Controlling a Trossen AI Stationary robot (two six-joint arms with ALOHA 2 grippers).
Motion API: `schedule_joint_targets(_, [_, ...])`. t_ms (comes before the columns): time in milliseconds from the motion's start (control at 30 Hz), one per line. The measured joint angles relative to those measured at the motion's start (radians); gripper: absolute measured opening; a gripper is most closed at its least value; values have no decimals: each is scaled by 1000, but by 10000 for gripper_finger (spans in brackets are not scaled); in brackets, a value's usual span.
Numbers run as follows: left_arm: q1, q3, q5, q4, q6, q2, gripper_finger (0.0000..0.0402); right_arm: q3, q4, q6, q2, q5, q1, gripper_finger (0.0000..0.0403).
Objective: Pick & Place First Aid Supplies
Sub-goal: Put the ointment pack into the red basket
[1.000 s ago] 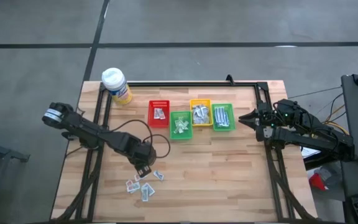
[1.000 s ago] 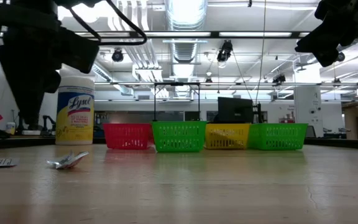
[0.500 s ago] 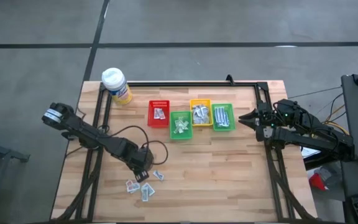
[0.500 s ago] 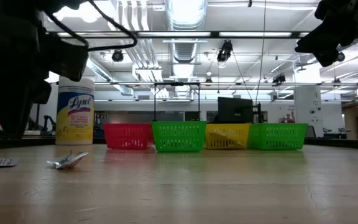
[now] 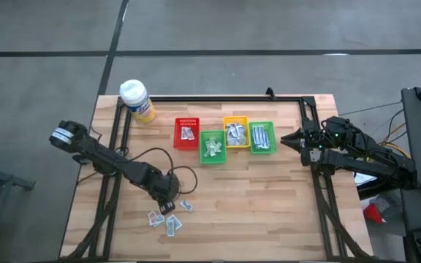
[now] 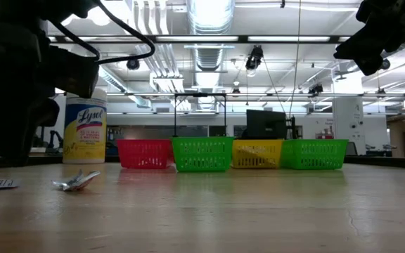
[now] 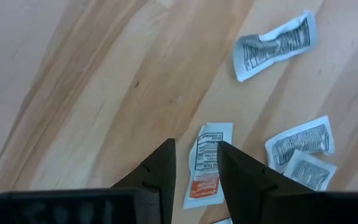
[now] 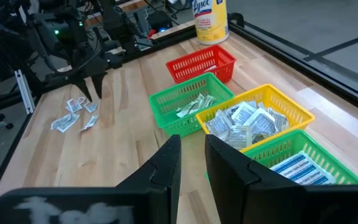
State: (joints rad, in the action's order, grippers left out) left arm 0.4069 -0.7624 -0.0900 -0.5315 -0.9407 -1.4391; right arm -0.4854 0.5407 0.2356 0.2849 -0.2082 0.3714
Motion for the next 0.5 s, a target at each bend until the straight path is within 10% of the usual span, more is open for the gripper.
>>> schedule_joint_targets(500, [13,0,-30,3,54,-85,110,0,0,0,0,0,0,86])
